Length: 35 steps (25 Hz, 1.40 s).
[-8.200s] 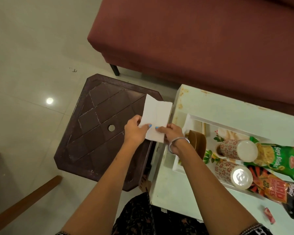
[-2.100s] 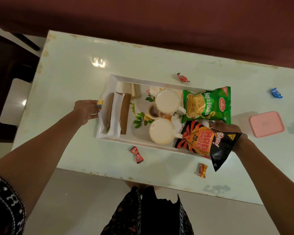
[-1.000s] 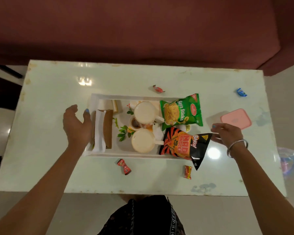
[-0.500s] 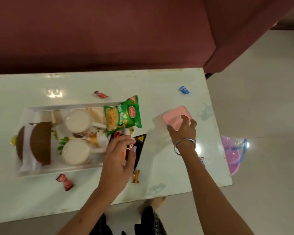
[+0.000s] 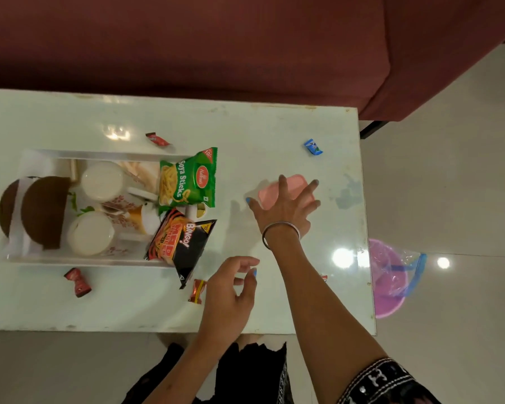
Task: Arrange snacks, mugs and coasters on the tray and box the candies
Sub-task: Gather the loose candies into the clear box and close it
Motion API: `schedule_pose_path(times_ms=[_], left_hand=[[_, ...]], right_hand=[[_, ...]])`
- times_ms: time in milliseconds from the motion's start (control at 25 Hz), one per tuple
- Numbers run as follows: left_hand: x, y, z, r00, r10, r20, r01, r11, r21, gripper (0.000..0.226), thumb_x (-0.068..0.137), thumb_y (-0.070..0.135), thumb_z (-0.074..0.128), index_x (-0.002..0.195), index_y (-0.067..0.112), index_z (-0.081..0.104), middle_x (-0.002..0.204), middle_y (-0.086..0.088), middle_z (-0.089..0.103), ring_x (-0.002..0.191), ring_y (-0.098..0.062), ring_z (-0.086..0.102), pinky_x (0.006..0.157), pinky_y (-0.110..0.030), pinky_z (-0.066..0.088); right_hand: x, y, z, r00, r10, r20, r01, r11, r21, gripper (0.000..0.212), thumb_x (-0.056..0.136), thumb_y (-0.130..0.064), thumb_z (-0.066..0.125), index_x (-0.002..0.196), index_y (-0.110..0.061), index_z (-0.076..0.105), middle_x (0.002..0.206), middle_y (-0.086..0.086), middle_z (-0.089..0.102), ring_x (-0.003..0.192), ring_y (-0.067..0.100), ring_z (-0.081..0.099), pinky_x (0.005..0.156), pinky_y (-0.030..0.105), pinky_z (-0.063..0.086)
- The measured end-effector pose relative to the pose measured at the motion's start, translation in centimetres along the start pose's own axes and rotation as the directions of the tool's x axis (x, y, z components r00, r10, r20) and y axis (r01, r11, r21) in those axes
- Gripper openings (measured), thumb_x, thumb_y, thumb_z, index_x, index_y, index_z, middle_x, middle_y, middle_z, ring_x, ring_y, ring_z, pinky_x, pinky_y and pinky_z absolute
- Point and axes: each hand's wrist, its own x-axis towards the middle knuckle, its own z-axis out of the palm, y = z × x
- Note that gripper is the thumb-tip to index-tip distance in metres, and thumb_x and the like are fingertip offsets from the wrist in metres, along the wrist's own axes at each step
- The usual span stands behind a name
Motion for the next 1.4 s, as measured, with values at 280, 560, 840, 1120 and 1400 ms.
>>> schedule_pose_path(times_ms=[280,560,840,1120,1400], left_hand=[[1.4,-1.3,1.0,0.872,-0.477,0.108,0.488,0.832,-0.265,0.013,0.092,0.023,0.052,0.102,0.019,0.059,0.109,-0.004,0.066,0.103,-0.022,0.062,0.092,-0.035,0.051],[4.1,-0.7,1.1,0.559,-0.600,0.572,0.786,0.165,-0.596,0.056,0.079,0.060,0.054,0.111,0.014,0.059,0.108,-0.016,0.067,0.097,-0.028,0.062,0.081,-0.038,0.051],[3.9,-1.7,1.5,0.550,-0.639,0.539,0.774,0.147,-0.616,0.050,0.085,0.049,0.053,0.119,0.012,0.057,0.091,-0.012,0.066,0.075,-0.022,0.062,0.065,-0.032,0.049],[2.9,-3.3,0.5,0.524,-0.567,0.636,0.769,-0.006,-0.639,0.053,0.080,0.055,0.055,0.119,0.019,0.061,0.108,-0.022,0.060,0.083,-0.028,0.060,0.070,-0.036,0.052],[3.2,-4.3,0.5,0.529,-0.599,0.601,0.745,-0.012,-0.667,0.064,0.080,0.053,0.058,0.120,0.005,0.050,0.111,-0.021,0.063,0.085,-0.031,0.063,0.076,-0.040,0.055]], right_hand=[[-0.3,1.4,-1.6,0.995,-0.028,0.101,0.020,0.997,0.073,0.064,0.057,-0.041,0.075,0.112,-0.038,0.042,0.135,0.007,0.022,0.123,0.042,0.028,0.069,0.037,0.046],[-6.1,4.3,-2.7,0.862,-0.300,0.408,0.094,0.887,0.452,0.060,0.055,-0.034,0.082,0.103,-0.040,0.048,0.117,0.000,0.037,0.085,0.003,0.045,0.076,0.030,0.053],[-5.8,5.6,-2.1,0.827,-0.315,0.467,0.051,0.868,0.494,0.054,0.048,-0.035,0.081,0.093,-0.045,0.052,0.113,-0.001,0.050,0.097,0.020,0.059,0.078,0.036,0.057],[-1.9,7.4,-3.6,0.964,-0.103,0.246,-0.030,0.875,0.484,0.061,0.047,-0.035,0.084,0.100,-0.035,0.054,0.122,0.008,0.045,0.101,0.025,0.052,0.077,0.033,0.051],[0.4,8.7,-2.5,0.991,0.030,0.127,-0.050,0.986,0.156,0.077,0.057,-0.036,0.085,0.124,-0.031,0.046,0.150,0.014,0.016,0.138,0.038,0.019,0.105,0.052,0.031]])
